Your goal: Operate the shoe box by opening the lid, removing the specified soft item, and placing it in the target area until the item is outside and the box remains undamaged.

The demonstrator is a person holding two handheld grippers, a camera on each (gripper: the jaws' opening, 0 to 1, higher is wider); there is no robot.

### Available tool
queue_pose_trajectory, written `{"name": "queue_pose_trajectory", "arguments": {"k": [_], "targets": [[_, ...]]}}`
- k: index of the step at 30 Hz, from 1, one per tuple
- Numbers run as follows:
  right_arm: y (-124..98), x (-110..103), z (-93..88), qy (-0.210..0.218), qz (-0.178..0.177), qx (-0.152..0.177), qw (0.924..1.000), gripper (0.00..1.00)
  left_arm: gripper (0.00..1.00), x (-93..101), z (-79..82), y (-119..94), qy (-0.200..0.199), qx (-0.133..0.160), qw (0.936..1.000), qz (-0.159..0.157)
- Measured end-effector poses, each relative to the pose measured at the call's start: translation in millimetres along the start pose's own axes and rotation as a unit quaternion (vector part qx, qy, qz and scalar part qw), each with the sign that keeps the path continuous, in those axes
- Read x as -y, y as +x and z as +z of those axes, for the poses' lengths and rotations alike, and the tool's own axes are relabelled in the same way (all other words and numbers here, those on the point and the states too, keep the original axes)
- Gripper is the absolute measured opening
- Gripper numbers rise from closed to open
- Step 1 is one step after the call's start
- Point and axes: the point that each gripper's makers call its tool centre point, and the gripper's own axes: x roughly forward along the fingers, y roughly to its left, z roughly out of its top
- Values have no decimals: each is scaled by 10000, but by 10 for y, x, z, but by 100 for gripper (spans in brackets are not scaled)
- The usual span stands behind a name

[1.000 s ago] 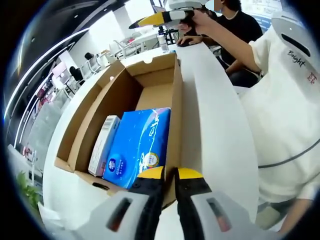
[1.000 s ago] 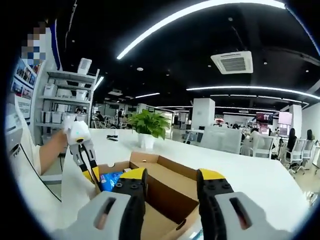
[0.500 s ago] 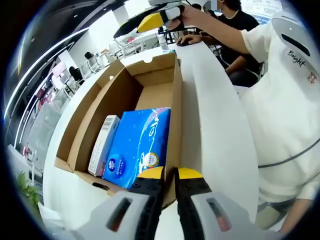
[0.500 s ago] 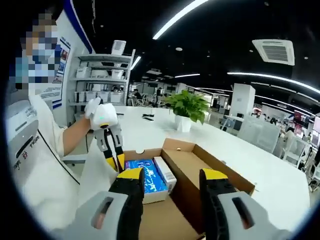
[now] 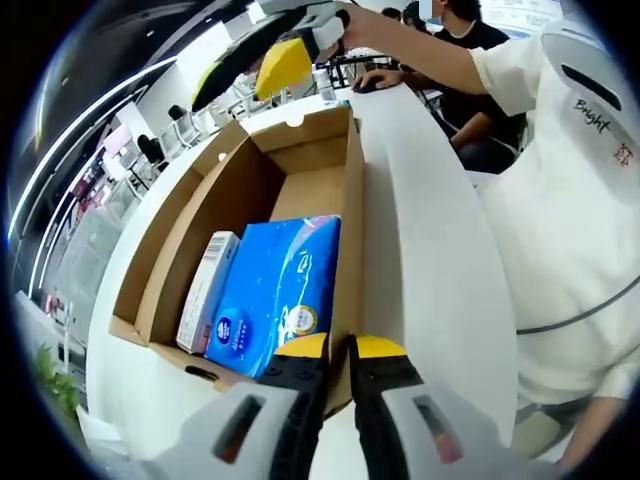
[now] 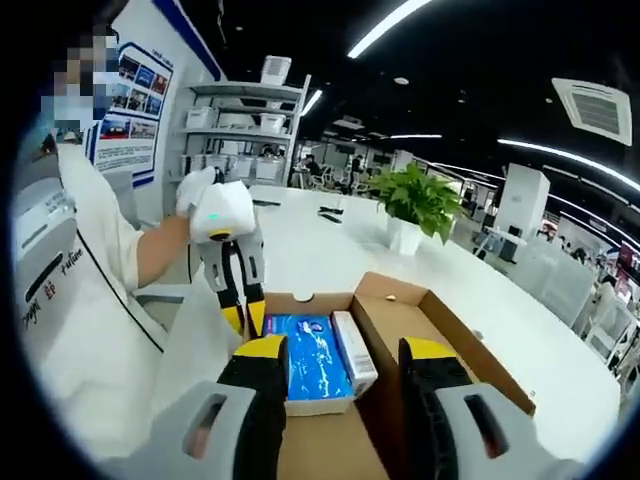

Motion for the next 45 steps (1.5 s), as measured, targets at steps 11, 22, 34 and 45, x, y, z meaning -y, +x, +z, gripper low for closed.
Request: {"name": "queue_pose_trajectory", "arguments": {"k": [11, 22, 34, 45], "targets": [[245, -8, 45, -2, 513, -257, 9984, 47, 7, 2, 0, -1, 28, -1, 10000, -16], [475, -193, -88, -7, 860, -666, 9941, 52, 6, 11, -4, 1, 31, -31, 9999, -95], [665, -320, -263, -23, 1113, -854, 9901, 54, 6, 12, -2, 0, 68, -23, 10000, -59], [800, -429, -432, -99, 1405, -1087, 9840, 58, 6, 13, 4, 1, 137, -3, 9999, -75]]}}
